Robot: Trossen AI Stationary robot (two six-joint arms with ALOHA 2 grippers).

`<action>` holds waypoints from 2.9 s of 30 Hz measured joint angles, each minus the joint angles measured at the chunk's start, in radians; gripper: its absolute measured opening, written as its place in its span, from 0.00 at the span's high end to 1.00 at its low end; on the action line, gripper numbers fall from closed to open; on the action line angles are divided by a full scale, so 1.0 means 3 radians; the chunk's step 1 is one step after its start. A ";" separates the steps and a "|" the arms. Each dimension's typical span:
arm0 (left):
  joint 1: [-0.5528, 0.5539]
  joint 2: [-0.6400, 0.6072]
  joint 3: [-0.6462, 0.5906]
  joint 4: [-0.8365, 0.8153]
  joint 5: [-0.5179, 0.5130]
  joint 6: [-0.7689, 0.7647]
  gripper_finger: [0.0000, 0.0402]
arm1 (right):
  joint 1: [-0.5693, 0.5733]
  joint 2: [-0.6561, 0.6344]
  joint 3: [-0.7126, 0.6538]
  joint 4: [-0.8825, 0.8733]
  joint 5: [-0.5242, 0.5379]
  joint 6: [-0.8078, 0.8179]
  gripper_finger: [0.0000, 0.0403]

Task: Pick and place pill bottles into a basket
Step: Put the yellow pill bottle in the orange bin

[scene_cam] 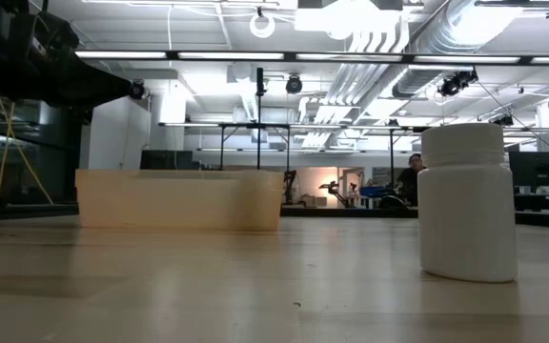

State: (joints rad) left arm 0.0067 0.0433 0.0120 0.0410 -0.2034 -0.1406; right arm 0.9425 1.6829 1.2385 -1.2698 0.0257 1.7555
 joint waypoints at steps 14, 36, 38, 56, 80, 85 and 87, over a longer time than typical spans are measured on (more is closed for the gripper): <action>0.0000 0.0003 0.0000 -0.0001 0.0008 0.0003 0.80 | 0.0002 0.0000 -0.0261 0.0229 -0.0007 0.0057 0.44; 0.0000 0.0003 0.0000 -0.0001 0.0005 0.0003 0.80 | 0.0002 0.0309 -0.0257 0.0287 -0.0023 -0.0029 0.47; 0.0000 0.0003 -0.0001 -0.0001 0.0005 0.0003 0.80 | 0.0002 0.0327 -0.0257 0.0285 -0.0021 -0.0030 0.48; 0.0000 0.0003 -0.0001 -0.0001 0.0005 0.0003 0.80 | -0.0007 0.0340 -0.0257 0.0246 -0.0042 -0.0031 0.63; 0.0000 0.0003 -0.0001 -0.0001 0.0006 0.0003 0.80 | -0.0858 0.0330 -0.0248 0.0242 0.0299 -0.0936 0.70; -0.0001 0.0003 0.0000 -0.0001 0.0006 0.0003 0.80 | -0.1213 0.0207 -0.0248 0.0221 0.0510 -0.1323 0.71; -0.0001 0.0003 0.0000 -0.0001 0.0006 0.0003 0.80 | -0.1342 0.0139 -0.0248 0.0223 0.0650 -0.1461 0.71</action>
State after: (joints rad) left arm 0.0065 0.0441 0.0120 0.0406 -0.2016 -0.1398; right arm 0.5400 1.7244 1.1641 -1.2029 0.2207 1.3173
